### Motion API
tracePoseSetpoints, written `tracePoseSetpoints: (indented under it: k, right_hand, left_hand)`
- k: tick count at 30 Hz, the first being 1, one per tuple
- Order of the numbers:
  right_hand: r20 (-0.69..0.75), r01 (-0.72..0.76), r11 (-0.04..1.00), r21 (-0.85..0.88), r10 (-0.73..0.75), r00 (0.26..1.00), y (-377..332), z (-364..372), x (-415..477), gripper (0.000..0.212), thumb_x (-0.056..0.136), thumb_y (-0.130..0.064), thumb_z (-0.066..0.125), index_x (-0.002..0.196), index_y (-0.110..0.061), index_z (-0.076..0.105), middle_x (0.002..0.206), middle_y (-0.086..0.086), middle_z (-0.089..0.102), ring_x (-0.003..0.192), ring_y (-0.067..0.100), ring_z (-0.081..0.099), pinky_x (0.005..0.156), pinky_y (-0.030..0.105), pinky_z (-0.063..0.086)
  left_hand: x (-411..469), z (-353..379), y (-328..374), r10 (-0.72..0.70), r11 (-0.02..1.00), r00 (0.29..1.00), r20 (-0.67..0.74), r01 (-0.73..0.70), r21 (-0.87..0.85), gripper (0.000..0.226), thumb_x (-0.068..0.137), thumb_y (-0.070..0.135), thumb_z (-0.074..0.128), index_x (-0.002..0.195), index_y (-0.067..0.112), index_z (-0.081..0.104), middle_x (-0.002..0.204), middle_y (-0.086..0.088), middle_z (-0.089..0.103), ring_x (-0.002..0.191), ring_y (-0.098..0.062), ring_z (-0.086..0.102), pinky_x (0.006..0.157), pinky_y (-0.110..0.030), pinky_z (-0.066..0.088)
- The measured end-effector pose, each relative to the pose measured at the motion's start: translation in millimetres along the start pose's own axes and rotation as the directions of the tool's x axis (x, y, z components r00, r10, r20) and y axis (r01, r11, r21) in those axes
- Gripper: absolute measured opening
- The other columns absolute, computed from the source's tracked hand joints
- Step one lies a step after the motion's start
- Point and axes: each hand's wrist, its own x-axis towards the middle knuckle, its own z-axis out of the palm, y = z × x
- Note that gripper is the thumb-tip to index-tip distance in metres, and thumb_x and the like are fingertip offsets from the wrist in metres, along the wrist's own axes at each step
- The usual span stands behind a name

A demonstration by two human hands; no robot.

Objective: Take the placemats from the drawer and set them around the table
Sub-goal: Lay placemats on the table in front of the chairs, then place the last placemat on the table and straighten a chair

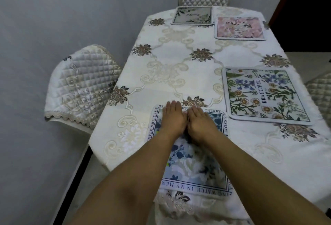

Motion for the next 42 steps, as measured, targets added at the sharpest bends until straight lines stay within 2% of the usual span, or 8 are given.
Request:
tracePoseSetpoints:
  k: [5,18,20,22,25,28,33,42]
  right_hand:
    - [-0.117,0.003,0.997,-0.071,-0.012,0.993,44.8,10.5,-4.9,0.067,0.101,-0.049,0.014,0.156,-0.013,-0.001,0.165,0.008,-0.001,0.152,0.022,-0.004,0.12,0.04,-0.001]
    - [-0.121,-0.18,0.983,0.033,0.183,0.976,18.5,48.8,-151.3,0.069,0.098,-0.045,0.006,0.156,-0.008,0.0,0.164,0.01,-0.007,0.151,0.022,-0.009,0.122,0.036,-0.006]
    - [-0.107,-0.207,0.977,0.06,0.212,0.971,-8.0,47.7,-186.6,0.071,0.099,-0.044,0.007,0.151,0.0,0.026,0.16,0.016,0.016,0.149,0.029,0.019,0.122,0.032,0.0]
    - [-0.124,-0.198,0.979,0.048,0.202,0.971,-24.4,34.1,-210.2,0.063,0.099,-0.039,0.025,0.128,0.005,0.061,0.143,0.016,0.048,0.125,0.034,0.057,0.114,0.034,0.025]
    - [0.034,-0.279,0.958,0.057,0.278,0.96,-38.5,-12.7,-229.8,0.048,0.095,-0.034,0.044,0.137,-0.014,0.053,0.147,0.011,0.048,0.128,0.029,0.052,0.105,0.037,0.041]
    - [0.032,-0.33,0.943,0.045,0.328,0.944,-54.2,-70.3,-262.1,0.026,0.092,-0.034,0.045,0.106,-0.015,0.054,0.118,0.012,0.059,0.107,0.031,0.059,0.085,0.036,0.046]
    - [-0.158,-0.35,0.936,0.029,0.35,0.923,-70.1,-133.7,-328.8,0.015,0.086,-0.031,0.049,0.086,-0.02,0.038,0.091,0.005,0.052,0.093,0.031,0.059,0.067,0.032,0.035]
    - [-0.246,-0.467,0.884,0.008,0.454,0.856,-49.6,-187.4,-461.0,0.011,0.08,-0.024,0.053,0.084,-0.023,0.043,0.108,0.007,0.062,0.1,0.029,0.061,0.068,0.027,0.034]
  left_hand:
    - [3.0,3.3,-36.7,0.179,0.979,0.984,0.016,-0.18,0.099,0.064,0.103,0.043,0.025,0.152,0.004,0.018,0.161,-0.019,0.017,0.149,-0.034,0.01,0.121,-0.046,0.008]
    - [-144.7,-1.3,-90.4,0.034,0.998,0.997,0.071,-0.038,0.053,0.085,0.093,0.067,0.004,0.154,0.01,-0.01,0.158,-0.004,-0.023,0.146,-0.019,-0.023,0.119,-0.03,-0.014]
    - [-177.4,0.0,-90.6,0.008,0.996,0.991,0.13,-0.02,0.091,0.079,0.097,0.061,0.009,0.153,0.01,-0.011,0.158,-0.007,-0.025,0.147,-0.022,-0.023,0.115,-0.025,-0.021]
    - [-196.2,-12.4,-86.6,-0.015,0.987,0.977,0.215,-0.02,0.158,0.075,0.1,0.051,0.021,0.154,0.006,-0.005,0.161,-0.013,-0.017,0.15,-0.029,-0.013,0.116,-0.03,-0.015]
    - [-207.7,-58.4,-67.1,-0.004,0.974,0.938,0.346,-0.075,0.215,0.072,0.096,0.042,0.041,0.152,0.005,0.016,0.162,-0.019,0.01,0.148,-0.035,0.012,0.12,-0.042,0.019]
    - [-217.9,-121.1,-36.9,0.13,0.958,0.946,0.296,-0.197,0.209,0.049,0.091,0.038,0.046,0.133,0.013,0.045,0.136,-0.013,0.05,0.12,-0.03,0.05,0.098,-0.04,0.045]
    - [-246.3,-196.3,19.3,0.304,0.916,0.937,0.171,-0.337,0.218,0.027,0.091,0.038,0.047,0.103,0.015,0.055,0.102,-0.009,0.06,0.091,-0.027,0.06,0.073,-0.035,0.046]
    - [-312.6,-246.5,101.6,0.468,0.838,0.875,0.122,-0.483,0.252,0.023,0.09,0.036,0.047,0.1,0.017,0.053,0.09,-0.004,0.059,0.078,-0.023,0.056,0.066,-0.035,0.046]
